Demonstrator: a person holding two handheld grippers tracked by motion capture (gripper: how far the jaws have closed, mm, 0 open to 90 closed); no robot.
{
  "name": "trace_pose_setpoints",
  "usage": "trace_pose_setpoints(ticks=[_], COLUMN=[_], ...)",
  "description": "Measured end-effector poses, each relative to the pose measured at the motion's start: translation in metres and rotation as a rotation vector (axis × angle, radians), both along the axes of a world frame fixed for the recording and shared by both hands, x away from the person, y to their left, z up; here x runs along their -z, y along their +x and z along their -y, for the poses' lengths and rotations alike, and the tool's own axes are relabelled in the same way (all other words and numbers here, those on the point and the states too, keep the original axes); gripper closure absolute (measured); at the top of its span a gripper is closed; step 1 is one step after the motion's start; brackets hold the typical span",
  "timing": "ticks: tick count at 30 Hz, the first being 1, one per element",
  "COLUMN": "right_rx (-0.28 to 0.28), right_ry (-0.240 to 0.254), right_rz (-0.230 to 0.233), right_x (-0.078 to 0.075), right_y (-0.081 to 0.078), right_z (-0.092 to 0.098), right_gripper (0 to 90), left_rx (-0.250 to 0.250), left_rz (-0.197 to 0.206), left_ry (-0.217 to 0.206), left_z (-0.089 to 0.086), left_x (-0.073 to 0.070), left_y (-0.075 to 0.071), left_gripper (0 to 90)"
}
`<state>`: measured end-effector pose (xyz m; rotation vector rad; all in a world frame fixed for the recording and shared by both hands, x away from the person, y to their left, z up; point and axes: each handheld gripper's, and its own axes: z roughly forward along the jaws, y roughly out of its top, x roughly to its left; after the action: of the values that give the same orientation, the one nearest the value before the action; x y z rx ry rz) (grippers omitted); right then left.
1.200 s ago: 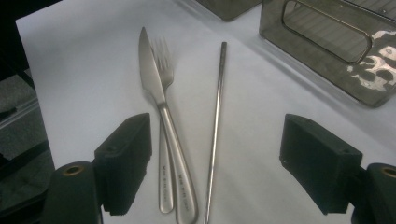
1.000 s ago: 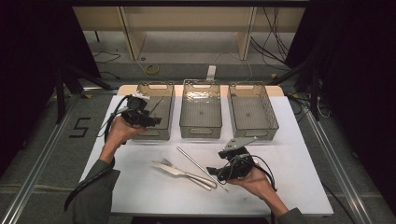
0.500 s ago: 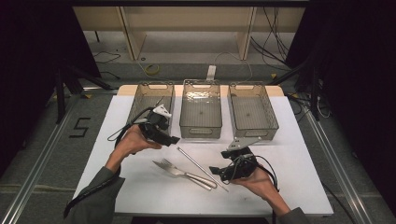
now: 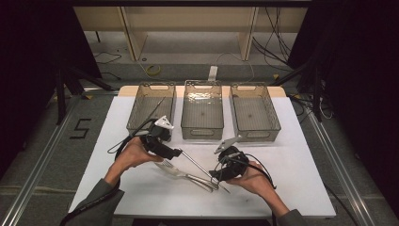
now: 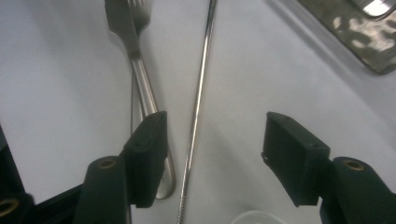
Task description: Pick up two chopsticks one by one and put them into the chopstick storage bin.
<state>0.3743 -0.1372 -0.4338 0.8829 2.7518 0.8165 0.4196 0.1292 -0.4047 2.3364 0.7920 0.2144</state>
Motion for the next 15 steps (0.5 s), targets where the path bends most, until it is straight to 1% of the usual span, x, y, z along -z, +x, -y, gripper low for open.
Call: trace_pose_setpoints(ticks=[1,3,4,5,7,8,10,13,14,15], right_rx=[-0.004,-0.011,-0.014,-0.030,-0.030,-0.042,-0.049,-0.049,-0.048,-0.048], right_ry=[-0.011,-0.030,-0.041,-0.051,-0.071,-0.074,-0.094,-0.109,-0.125,-0.125], right_rz=[-0.016,-0.030,-0.040,-0.040,-0.055,-0.060,-0.072,-0.080,-0.090,-0.090], right_x=[0.001,0.003,0.004,0.005,0.007,0.008,0.009,0.011,0.013,0.013], right_y=[0.001,0.005,0.006,0.008,0.010,0.012,0.014,0.017,0.019,0.019], right_z=[-0.003,-0.008,-0.011,-0.013,-0.019,-0.021,-0.026,-0.032,-0.035,-0.035], right_gripper=[43.1,45.0,45.8,46.8,48.8,49.5,51.6,54.7,56.3,56.3], left_rx=[-0.005,-0.011,-0.011,-0.015,-0.030,-0.033,-0.033,-0.043,-0.051,-0.055], left_rz=[0.001,0.004,0.007,0.010,0.008,0.008,0.017,0.023,0.025,0.026], left_ry=[-0.008,-0.027,-0.025,-0.027,-0.045,-0.047,-0.050,-0.056,-0.066,-0.072], left_z=[-0.001,-0.004,-0.006,-0.008,-0.011,-0.013,-0.015,-0.017,-0.018,-0.019], left_x=[0.001,0.002,0.003,0.004,0.006,0.007,0.008,0.009,0.008,0.008], left_y=[-0.003,-0.008,-0.011,-0.013,-0.018,-0.021,-0.025,-0.030,-0.031,-0.033], left_gripper=[20.0,19.6,19.5,19.3,18.6,18.3,17.7,17.0,17.0,17.0])
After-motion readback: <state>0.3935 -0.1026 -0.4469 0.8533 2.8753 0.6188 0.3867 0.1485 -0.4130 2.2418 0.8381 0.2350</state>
